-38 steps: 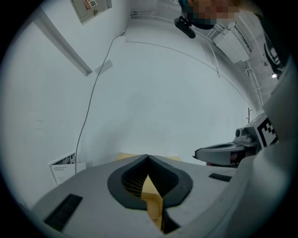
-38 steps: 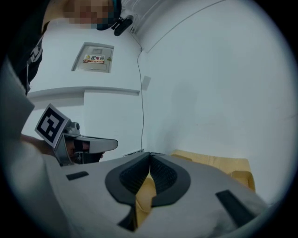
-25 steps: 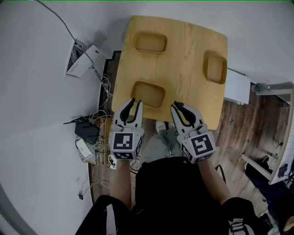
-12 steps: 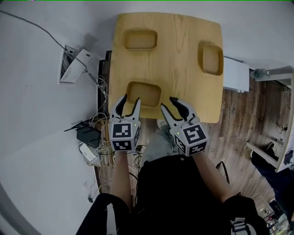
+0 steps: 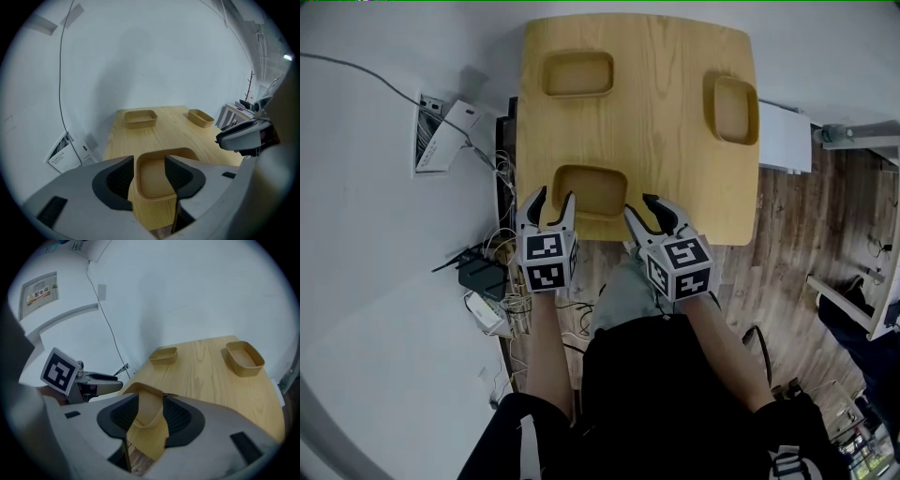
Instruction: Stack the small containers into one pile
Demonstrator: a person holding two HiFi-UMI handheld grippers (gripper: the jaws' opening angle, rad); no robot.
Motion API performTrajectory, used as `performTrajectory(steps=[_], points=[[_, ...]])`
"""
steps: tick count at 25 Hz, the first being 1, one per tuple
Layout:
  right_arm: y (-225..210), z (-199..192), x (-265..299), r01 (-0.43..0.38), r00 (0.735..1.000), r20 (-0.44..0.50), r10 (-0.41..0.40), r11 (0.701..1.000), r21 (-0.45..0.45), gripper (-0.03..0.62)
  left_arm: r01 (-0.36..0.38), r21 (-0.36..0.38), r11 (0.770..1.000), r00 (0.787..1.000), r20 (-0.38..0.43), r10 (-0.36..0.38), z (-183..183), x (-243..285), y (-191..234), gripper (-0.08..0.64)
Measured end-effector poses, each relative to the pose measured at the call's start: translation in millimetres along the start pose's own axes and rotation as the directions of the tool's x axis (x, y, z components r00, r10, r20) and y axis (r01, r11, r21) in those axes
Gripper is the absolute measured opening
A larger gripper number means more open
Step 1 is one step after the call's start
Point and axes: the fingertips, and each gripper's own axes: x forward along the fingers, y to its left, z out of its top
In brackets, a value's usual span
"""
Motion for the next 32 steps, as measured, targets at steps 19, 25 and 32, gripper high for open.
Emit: performTrajectory(steps=[19,25,32], points=[[-27,-48,51,0.066,0.995,-0.091,-0.039,0.947,0.314,0.129,0.052,-0.11,0.993,0.981,-0.179,-0.072,-48,43,23,0.221],[-28,-53,59,0.058,0.994,-0.103,-0.023,0.935,0.349,0.129,0.051,-0.145,0.988,0.982,-0.175,-0.077,-52,46,20,0.197],[-24,-58,63,0.045,0.994,-0.106,-0.006,0.926,0.375,0.084,0.057,-0.143,0.988,0.98,-0.182,-0.083,-57,48,15,0.183]])
